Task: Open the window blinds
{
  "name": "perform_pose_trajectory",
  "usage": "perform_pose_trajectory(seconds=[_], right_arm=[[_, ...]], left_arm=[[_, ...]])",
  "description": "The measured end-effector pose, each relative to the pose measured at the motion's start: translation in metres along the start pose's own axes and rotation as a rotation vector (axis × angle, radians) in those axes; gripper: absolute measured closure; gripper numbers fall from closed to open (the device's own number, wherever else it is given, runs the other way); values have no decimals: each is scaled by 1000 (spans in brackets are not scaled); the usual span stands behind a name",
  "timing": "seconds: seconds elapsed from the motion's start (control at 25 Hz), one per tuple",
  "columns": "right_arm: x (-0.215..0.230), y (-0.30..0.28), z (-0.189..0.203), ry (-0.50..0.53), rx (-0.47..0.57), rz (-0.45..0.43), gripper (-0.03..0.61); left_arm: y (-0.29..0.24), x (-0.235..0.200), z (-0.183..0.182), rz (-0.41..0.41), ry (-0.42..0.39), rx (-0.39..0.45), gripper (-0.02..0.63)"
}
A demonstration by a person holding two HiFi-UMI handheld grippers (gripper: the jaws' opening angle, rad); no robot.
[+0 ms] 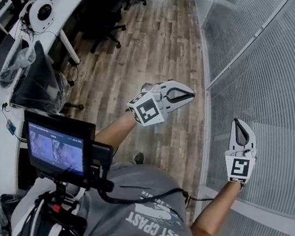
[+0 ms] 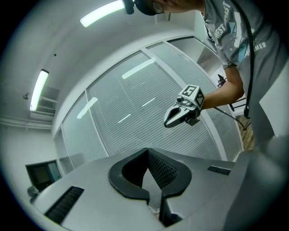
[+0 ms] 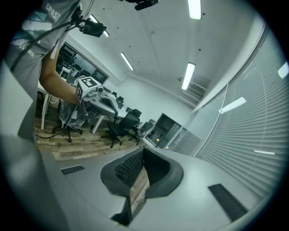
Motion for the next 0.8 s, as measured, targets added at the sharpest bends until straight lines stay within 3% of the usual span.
perform_pose_trajectory(seconds=[0.28,0.6,0.8], right_arm=[[23,-64,4,17,-16,-22,584],[82,-169,30,9,13,-77,584],[156,-248,93,-6,38,-121,583]], left_arm=[[-19,-49,39,-17,29,2,612],[-76,-121,92,-45,47,-51,612],[-178,-172,133,-60,41,-92,612]])
Point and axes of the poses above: the fingertips, and each gripper's own axes: y backward along the fingers, x to its right, z out of its underside, the point moved 5 cm from there along y, backward along the fingers, and after that the axes turned 5 degrees about -x, right-handed, at the moved point
